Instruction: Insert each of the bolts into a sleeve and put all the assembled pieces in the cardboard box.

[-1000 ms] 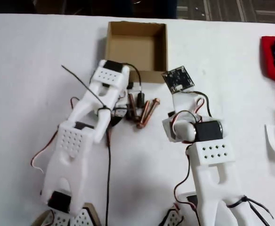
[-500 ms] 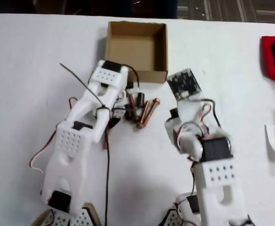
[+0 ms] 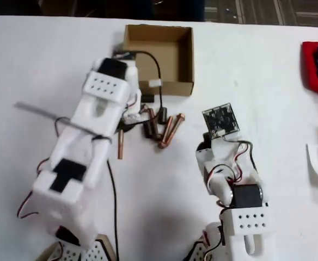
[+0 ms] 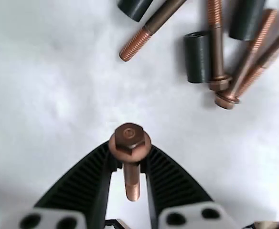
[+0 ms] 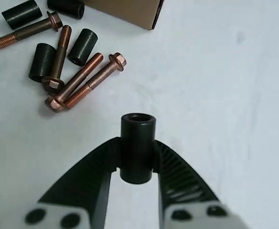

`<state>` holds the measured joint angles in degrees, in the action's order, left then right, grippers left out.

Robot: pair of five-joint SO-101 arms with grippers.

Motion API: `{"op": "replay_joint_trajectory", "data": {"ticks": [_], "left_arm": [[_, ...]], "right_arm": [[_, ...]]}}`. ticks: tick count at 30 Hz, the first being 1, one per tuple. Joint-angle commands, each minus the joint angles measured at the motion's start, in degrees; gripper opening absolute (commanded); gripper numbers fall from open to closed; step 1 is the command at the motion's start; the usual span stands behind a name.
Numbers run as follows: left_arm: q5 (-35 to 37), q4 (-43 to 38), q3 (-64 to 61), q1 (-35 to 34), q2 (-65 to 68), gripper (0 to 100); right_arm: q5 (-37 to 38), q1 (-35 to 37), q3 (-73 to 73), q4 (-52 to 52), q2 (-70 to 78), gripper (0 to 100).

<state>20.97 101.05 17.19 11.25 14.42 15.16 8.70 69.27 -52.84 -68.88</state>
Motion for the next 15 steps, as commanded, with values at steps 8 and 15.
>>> {"op": "replay_joint_trajectory", "data": {"ticks": [8, 15], "left_arm": [[0.6, -18.0, -18.9, 0.5, -26.3, 2], [0.6, -31.6, -34.1, 0.6, -37.0, 2]], "right_arm": [[-12.3, 4.2, 7.6, 13.2, -7.9, 2.1], [-12.5, 5.3, 11.1, 7.9, -23.6, 2.1]]}}
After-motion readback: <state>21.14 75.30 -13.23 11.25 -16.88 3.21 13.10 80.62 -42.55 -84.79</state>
